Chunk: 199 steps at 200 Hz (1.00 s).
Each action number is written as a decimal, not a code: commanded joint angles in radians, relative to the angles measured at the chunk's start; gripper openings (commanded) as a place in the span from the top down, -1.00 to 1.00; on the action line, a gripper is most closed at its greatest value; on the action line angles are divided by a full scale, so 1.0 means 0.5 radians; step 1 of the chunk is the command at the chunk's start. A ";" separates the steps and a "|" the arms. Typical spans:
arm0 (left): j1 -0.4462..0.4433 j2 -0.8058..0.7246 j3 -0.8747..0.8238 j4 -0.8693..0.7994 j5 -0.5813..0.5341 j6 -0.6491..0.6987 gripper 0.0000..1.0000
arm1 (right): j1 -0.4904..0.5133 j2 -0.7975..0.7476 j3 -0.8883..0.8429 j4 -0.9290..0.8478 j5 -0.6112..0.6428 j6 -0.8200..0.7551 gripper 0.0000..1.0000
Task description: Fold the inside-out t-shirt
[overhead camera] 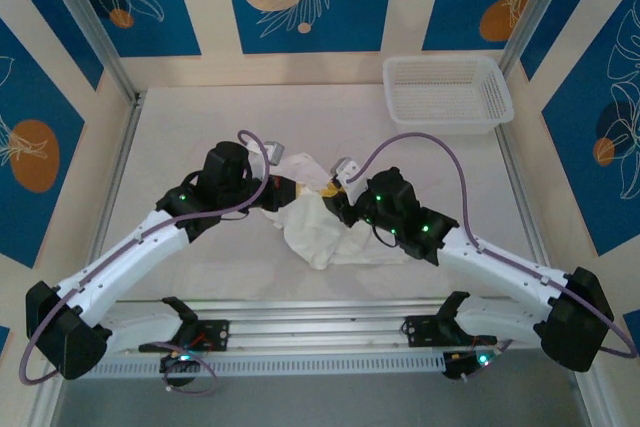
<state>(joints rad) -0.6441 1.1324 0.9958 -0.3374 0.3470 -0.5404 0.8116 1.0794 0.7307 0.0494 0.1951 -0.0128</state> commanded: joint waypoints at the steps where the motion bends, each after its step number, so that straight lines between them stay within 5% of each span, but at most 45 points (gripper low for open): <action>1: 0.018 -0.042 0.051 -0.009 0.023 0.041 1.00 | -0.014 0.043 -0.014 -0.068 -0.148 0.058 0.52; 75: 0.019 -0.078 0.033 -0.052 -0.026 0.056 1.00 | -0.036 0.268 0.106 -0.019 -0.322 0.061 0.13; 116: 0.025 -0.052 0.058 -0.132 -0.101 0.145 1.00 | -0.037 0.211 0.134 -0.103 -0.035 0.135 1.00; 142: 0.114 0.068 0.075 -0.377 -0.534 0.404 1.00 | -0.082 -0.011 0.182 -0.266 -0.465 0.299 1.00; 171: 0.234 0.256 0.031 -0.335 -0.653 0.533 1.00 | -0.230 -0.140 0.201 -0.215 -1.060 0.709 1.00; 199: 0.242 0.215 0.032 -0.297 -0.629 0.517 0.49 | -0.246 -0.086 0.249 -0.189 -1.122 0.844 1.00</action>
<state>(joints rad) -0.5579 1.2644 1.0122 -0.4561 0.1345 -0.3191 0.6998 1.0359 0.8135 -0.0544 -0.2241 0.2836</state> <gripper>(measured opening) 0.168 0.067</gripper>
